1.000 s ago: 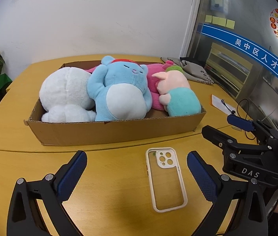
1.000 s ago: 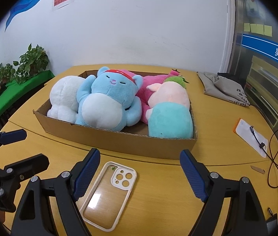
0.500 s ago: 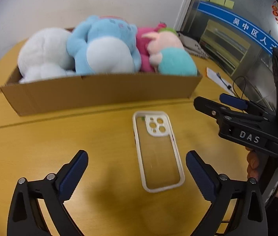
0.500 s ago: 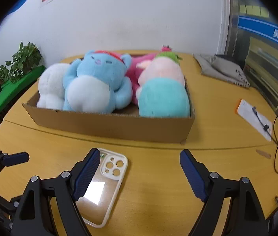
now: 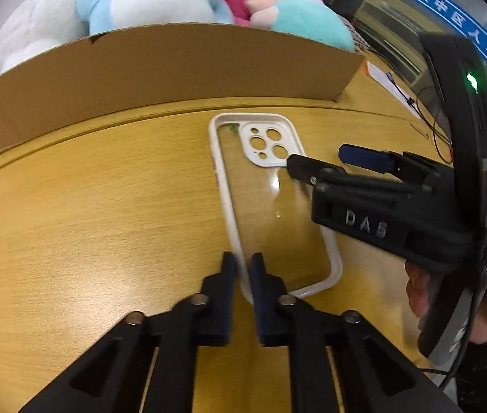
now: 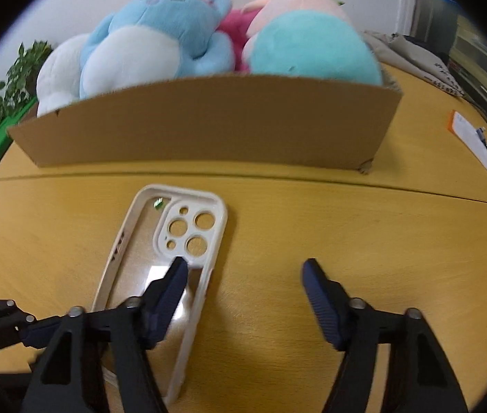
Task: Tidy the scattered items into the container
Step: 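Move the left gripper to the clear phone case and pinch its rim, then lift the phone case with the left gripper and drop it onto the plushes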
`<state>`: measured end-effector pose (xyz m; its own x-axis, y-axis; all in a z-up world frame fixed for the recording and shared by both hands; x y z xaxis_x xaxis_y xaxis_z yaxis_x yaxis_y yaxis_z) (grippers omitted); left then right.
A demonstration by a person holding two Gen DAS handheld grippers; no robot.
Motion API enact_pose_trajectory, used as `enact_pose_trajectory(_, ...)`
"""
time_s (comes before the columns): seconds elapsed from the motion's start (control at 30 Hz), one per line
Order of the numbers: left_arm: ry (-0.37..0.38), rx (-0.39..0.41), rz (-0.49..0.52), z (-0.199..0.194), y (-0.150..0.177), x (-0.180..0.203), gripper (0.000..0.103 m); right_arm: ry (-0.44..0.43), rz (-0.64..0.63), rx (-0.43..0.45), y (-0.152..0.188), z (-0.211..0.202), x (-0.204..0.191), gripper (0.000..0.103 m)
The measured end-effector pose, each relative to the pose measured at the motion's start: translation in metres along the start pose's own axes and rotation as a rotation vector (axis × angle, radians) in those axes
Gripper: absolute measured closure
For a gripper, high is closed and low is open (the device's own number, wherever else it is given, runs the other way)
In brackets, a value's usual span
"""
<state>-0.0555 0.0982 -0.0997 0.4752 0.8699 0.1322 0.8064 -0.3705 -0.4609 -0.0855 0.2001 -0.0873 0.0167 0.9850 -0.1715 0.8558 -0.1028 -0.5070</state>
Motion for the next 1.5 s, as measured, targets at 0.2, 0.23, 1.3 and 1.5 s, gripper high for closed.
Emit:
enact_pose_trajectory(0.2,0.008,0.012,-0.006,-0.002,0.005,-0.003,0.095,-0.074,-0.069,-0.008,0.006,-0.004,-0.015,0.090)
enact_pose_trajectory(0.23,0.006,0.015,-0.005,-0.003,0.005,-0.004,0.095,-0.065,-0.080,-0.003,0.008,-0.006,-0.018,0.091)
enact_pose_trajectory(1.3,-0.123,0.249,0.089,-0.068,-0.258,-0.130,0.094,-0.129,-0.120,0.353,-0.278,-0.030,-0.094,0.095)
enact_pose_trajectory(1.5,-0.084,0.217,0.027,-0.024,-0.285,-0.152,0.089,-0.009,-0.129,0.177,-0.293,0.060,-0.092,0.095)
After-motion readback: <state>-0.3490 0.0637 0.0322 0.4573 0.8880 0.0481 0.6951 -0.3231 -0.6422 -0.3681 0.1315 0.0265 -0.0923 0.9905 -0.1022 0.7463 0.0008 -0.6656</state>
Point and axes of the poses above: each gripper's, at about its wrist camera, not at the fingertips, and z roughly the way its jaws point, x to its right, y to its underside, the point moved 1 cm from there along z, roughly the way its jaws point, and after that the axes turned 15 degrees about z, right-handed, at the moved point
